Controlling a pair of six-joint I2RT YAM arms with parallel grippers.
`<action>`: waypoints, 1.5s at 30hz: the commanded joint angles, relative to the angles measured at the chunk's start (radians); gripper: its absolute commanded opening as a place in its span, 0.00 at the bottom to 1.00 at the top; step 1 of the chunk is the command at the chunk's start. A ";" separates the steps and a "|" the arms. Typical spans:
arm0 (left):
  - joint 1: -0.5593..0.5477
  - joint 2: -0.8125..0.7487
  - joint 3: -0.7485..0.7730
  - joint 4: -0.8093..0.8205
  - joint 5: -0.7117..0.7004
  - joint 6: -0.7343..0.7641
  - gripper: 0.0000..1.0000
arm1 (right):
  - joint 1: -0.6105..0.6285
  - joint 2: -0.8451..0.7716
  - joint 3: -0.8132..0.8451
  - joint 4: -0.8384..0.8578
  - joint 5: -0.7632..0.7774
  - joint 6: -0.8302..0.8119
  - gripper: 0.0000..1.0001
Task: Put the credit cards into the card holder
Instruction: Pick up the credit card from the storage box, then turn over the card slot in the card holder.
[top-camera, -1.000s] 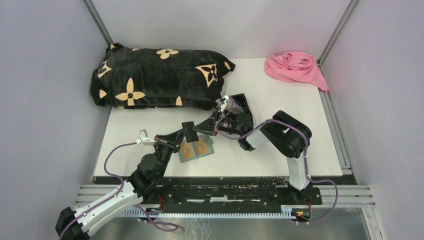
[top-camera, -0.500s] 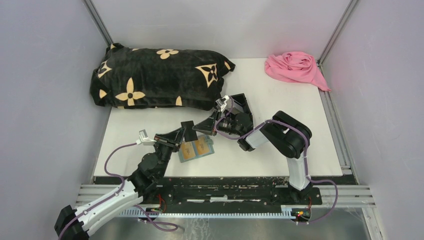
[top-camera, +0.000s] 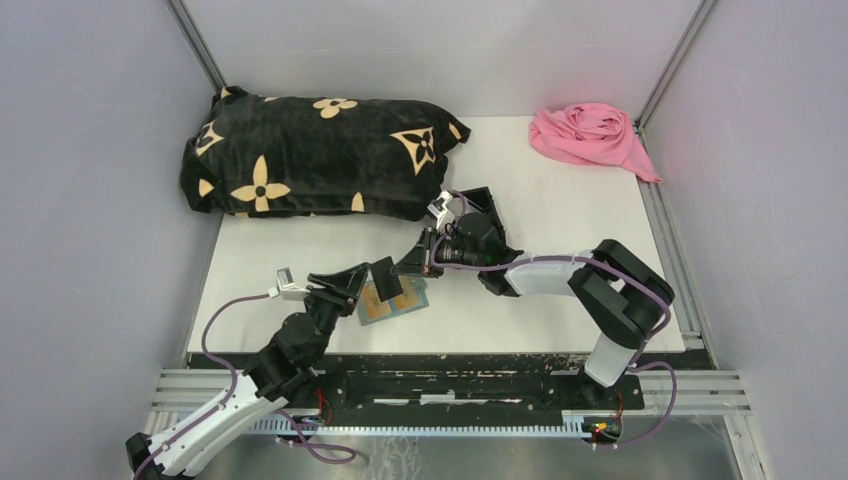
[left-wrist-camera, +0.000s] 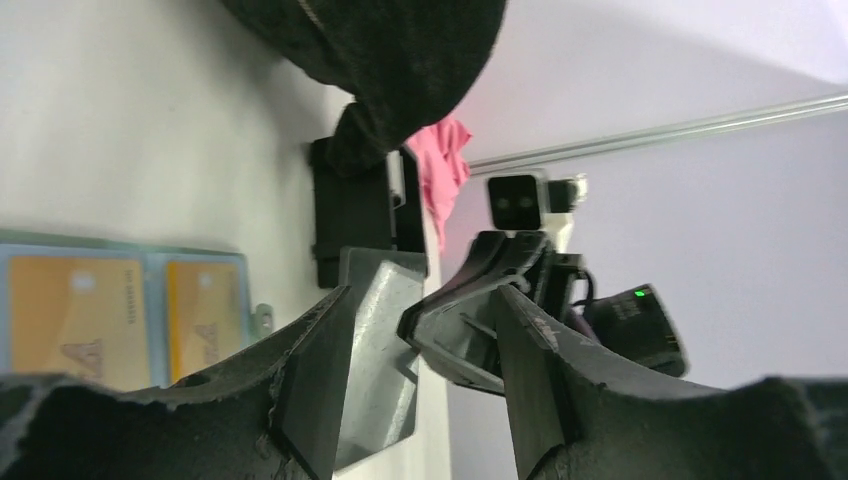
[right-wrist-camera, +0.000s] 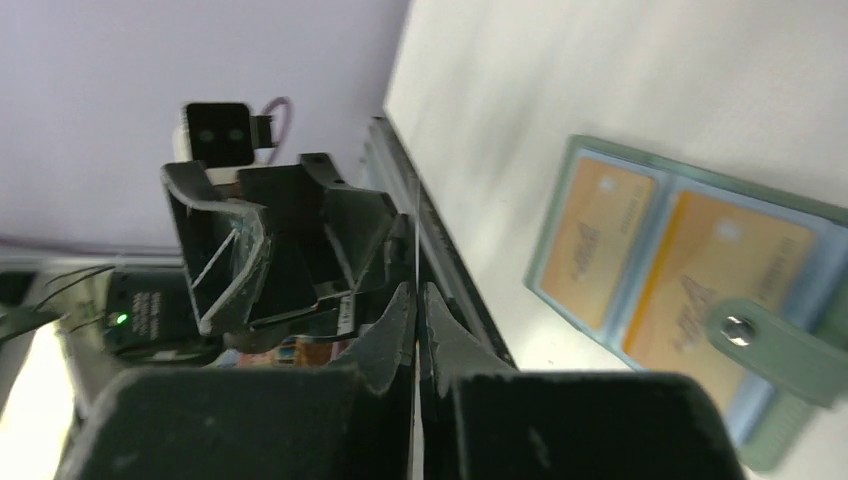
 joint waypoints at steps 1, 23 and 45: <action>0.002 0.034 -0.129 -0.085 -0.059 -0.026 0.58 | 0.017 -0.097 0.114 -0.531 0.137 -0.320 0.01; 0.002 0.624 -0.002 0.054 -0.019 0.035 0.48 | 0.099 0.031 0.426 -1.123 0.479 -0.614 0.01; 0.002 0.720 0.011 0.072 -0.012 0.011 0.47 | 0.077 -0.037 0.403 -1.131 0.608 -0.644 0.01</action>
